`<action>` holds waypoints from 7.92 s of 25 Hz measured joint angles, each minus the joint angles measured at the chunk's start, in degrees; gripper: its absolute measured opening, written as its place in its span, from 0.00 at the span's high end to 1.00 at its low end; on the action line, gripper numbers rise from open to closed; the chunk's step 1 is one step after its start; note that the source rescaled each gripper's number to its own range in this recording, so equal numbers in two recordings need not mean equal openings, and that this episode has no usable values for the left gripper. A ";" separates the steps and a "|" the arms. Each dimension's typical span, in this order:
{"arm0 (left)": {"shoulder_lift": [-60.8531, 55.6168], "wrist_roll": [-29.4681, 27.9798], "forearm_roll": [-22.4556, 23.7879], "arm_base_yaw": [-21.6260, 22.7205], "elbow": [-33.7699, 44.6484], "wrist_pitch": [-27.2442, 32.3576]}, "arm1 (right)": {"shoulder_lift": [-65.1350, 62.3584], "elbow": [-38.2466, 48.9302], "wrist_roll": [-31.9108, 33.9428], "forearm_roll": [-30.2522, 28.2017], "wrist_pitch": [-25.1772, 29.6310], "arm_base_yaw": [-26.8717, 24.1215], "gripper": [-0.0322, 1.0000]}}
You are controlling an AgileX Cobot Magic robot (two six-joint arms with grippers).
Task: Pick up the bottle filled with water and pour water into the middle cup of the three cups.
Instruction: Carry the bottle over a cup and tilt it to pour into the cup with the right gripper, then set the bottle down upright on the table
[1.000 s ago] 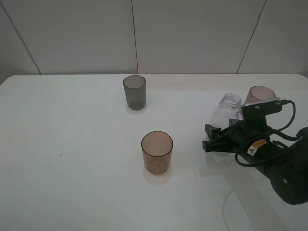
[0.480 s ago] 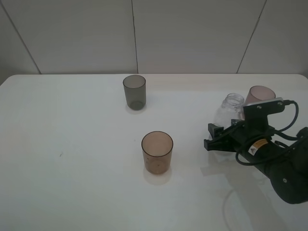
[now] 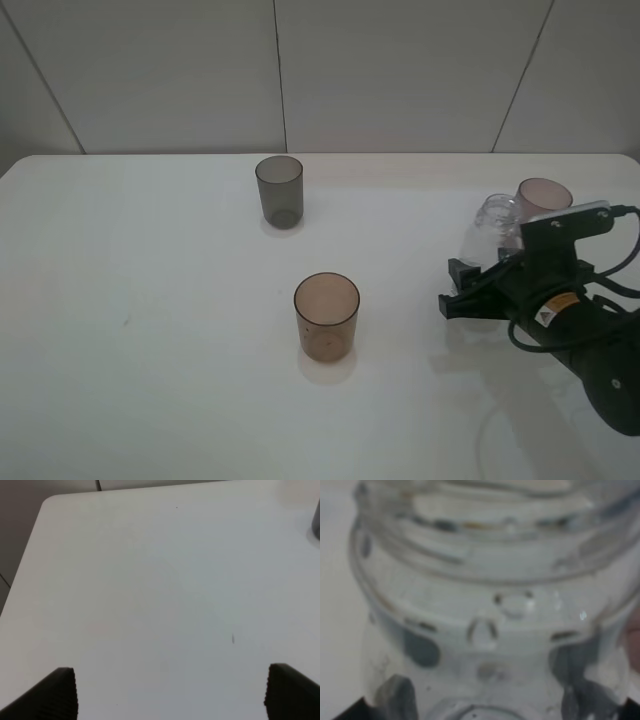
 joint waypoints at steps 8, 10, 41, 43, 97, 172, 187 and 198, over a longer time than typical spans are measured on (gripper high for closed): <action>0.00 0.00 0.00 0.00 0.00 0.00 | -8.50 2.86 0.51 -3.76 0.49 0.00 0.97; 0.00 0.00 0.00 0.00 0.00 0.00 | -11.49 2.86 0.51 -3.87 2.15 0.00 0.97; 0.00 0.00 0.00 0.00 0.00 0.00 | -38.56 -14.17 -15.85 -28.72 66.43 0.00 0.97; 0.00 0.00 0.00 0.00 0.00 0.00 | -38.56 -14.17 -15.85 -33.14 66.73 0.00 0.97; 0.00 0.00 0.00 0.00 0.00 0.00 | -20.15 -34.03 -16.03 -84.49 72.99 5.18 0.97; 0.00 0.00 0.00 0.00 0.00 0.00 | -16.33 -34.16 5.87 -116.94 91.55 14.72 0.97; 0.00 0.00 0.00 0.00 0.00 0.00 | -16.33 -34.16 4.30 -116.94 95.77 16.50 0.97; 0.00 0.00 0.00 0.00 0.00 0.00 | -16.33 -34.16 2.01 -116.94 97.12 18.47 0.97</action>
